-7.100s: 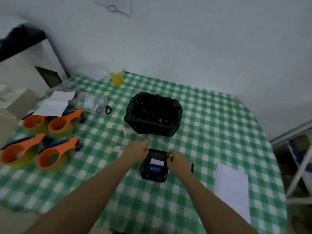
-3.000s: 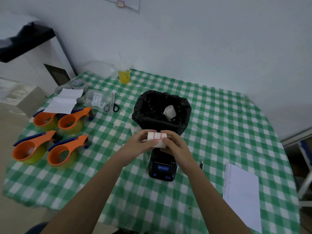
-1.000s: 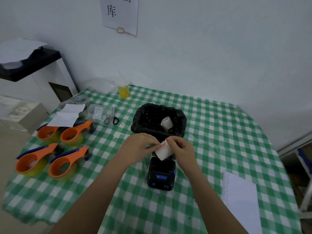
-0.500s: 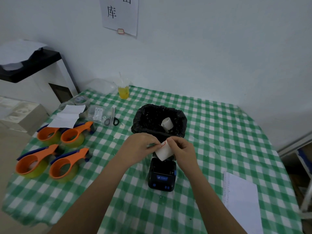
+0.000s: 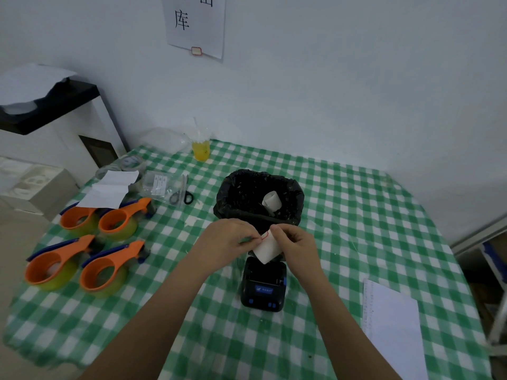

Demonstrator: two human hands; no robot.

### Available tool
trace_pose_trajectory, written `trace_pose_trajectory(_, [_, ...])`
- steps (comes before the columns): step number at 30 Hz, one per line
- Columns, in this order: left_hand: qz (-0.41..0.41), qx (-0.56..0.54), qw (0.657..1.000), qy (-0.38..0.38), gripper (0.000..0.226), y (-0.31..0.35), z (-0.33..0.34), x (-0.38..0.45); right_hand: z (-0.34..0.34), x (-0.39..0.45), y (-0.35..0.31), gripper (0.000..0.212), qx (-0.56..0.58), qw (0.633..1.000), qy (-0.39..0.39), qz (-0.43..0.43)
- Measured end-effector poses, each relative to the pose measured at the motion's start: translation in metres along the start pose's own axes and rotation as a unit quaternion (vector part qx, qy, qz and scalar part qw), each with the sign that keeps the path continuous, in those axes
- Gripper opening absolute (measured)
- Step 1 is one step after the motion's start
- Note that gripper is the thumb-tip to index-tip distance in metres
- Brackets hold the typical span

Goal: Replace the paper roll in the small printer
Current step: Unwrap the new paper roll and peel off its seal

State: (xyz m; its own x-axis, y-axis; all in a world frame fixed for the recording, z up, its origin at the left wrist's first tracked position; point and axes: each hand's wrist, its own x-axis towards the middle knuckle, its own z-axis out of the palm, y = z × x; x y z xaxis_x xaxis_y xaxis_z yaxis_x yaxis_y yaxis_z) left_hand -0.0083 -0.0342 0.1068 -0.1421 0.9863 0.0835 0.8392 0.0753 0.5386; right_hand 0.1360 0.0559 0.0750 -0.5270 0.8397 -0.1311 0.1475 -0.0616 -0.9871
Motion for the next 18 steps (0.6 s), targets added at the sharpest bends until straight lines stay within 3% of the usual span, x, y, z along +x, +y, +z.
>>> trace_pose_trajectory(6, [-0.016, -0.006, 0.999, 0.034, 0.02, 0.0002, 0.003, 0.0004, 0.0014, 0.0, -0.0042, 0.018, 0.001, 1.0, -0.002, 0.006])
trace_pose_trajectory(11, [-0.053, -0.079, 0.995, 0.031, 0.02, 0.0001, 0.0029, 0.0003, 0.0002, -0.0029, -0.0092, 0.02, 0.01, 1.0, -0.01, 0.015])
trace_pose_trajectory(16, [-0.008, -0.025, 0.999, 0.026, 0.055, 0.0035, 0.0001, -0.0019, 0.0002, -0.003, -0.0091, 0.018, 0.002, 1.0, -0.009, 0.017])
trace_pose_trajectory(18, [0.003, -0.003, 0.999, 0.042, 0.057, 0.0025, 0.001, -0.0003, 0.0007, -0.0027, -0.0093, 0.019, 0.018, 1.0, -0.007, 0.025])
